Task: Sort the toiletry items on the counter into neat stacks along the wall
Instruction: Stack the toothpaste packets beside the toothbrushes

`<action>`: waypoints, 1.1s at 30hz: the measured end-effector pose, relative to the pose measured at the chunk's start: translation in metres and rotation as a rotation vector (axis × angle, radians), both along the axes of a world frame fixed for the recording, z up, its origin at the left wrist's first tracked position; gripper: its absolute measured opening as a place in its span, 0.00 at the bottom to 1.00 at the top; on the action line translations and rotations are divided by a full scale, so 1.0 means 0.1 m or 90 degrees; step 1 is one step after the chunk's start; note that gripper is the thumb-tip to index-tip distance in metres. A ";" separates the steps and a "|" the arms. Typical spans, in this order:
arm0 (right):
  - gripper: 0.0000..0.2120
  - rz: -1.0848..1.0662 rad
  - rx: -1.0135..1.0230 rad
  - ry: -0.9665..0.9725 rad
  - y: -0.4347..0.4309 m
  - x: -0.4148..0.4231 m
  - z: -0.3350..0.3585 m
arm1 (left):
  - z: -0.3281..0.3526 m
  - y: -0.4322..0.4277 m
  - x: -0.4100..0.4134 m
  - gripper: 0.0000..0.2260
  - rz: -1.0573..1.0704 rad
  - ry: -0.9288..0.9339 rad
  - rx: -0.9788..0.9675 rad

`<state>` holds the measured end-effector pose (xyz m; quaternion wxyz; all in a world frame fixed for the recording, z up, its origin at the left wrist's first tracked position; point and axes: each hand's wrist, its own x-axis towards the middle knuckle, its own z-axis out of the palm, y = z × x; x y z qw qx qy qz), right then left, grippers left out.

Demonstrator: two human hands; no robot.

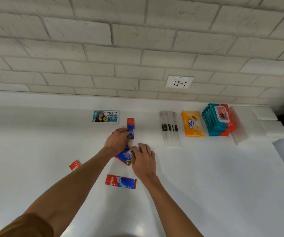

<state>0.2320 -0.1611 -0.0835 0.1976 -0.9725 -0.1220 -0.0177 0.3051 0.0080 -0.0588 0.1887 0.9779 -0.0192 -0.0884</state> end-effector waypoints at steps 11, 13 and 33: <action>0.16 -0.003 0.022 -0.003 -0.17 -0.24 0.00 | -0.06 -0.22 -0.33 0.21 0.007 -0.077 -0.021; 0.17 -0.007 0.041 -0.008 -0.17 -0.09 0.07 | -0.03 -0.21 -0.36 0.21 0.013 -0.094 -0.029; 0.24 0.080 -0.042 0.028 -0.18 0.83 -0.04 | -0.17 -0.29 0.17 0.27 -0.064 0.003 0.036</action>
